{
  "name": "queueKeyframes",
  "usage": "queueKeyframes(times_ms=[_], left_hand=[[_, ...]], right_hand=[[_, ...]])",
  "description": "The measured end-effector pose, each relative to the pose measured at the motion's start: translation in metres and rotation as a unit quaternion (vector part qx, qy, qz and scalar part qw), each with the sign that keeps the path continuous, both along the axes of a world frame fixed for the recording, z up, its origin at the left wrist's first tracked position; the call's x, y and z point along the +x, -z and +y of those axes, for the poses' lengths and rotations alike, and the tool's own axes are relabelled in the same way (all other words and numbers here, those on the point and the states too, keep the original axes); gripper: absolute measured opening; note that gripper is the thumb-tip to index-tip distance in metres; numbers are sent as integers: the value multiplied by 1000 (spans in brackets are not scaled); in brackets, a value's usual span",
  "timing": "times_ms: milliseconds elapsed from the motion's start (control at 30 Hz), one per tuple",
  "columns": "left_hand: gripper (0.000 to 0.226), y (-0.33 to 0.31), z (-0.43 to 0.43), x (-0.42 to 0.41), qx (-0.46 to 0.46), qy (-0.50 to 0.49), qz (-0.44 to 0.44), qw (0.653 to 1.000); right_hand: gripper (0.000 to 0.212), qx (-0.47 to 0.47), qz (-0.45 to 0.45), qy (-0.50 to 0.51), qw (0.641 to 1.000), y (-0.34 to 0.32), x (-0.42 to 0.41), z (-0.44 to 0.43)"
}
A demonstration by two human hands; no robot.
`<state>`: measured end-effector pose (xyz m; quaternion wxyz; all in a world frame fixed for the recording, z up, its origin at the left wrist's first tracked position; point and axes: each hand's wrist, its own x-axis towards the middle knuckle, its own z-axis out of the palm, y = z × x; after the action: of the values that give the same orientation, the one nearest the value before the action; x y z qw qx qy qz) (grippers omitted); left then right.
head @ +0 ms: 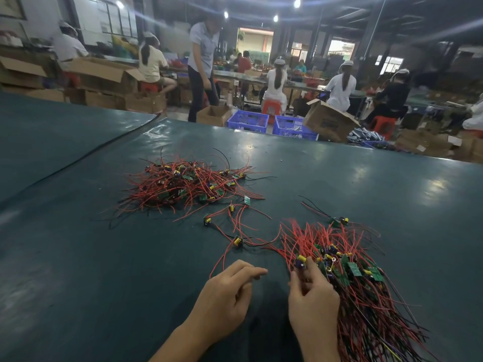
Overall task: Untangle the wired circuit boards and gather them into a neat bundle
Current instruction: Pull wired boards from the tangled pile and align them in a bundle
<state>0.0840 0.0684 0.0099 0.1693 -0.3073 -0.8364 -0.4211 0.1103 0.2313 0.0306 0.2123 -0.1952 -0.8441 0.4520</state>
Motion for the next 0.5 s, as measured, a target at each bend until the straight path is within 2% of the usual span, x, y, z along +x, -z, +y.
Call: queueKeyframes(times_ms=[167,233,333,400,500], left_hand=[[27,3,0,0,31,3,0,1000],[26,1,-1,-1,42,-4,9,999],[22,-9,-3,-9,98,-41,53,993],[20,-20,-8,-23,139,-95,81,982],[23,-36,-22,-55,157,-187,74,967]], right_hand=[[55,140,-52,-34,988,0,3,-12],[54,180,-13,-45,983,1,4,-17],[46,83,81,-103,988,6,3,-28],[45,30,68,-146,986,6,0,-36],[47,22,24,-176,984,14,-7,-38]])
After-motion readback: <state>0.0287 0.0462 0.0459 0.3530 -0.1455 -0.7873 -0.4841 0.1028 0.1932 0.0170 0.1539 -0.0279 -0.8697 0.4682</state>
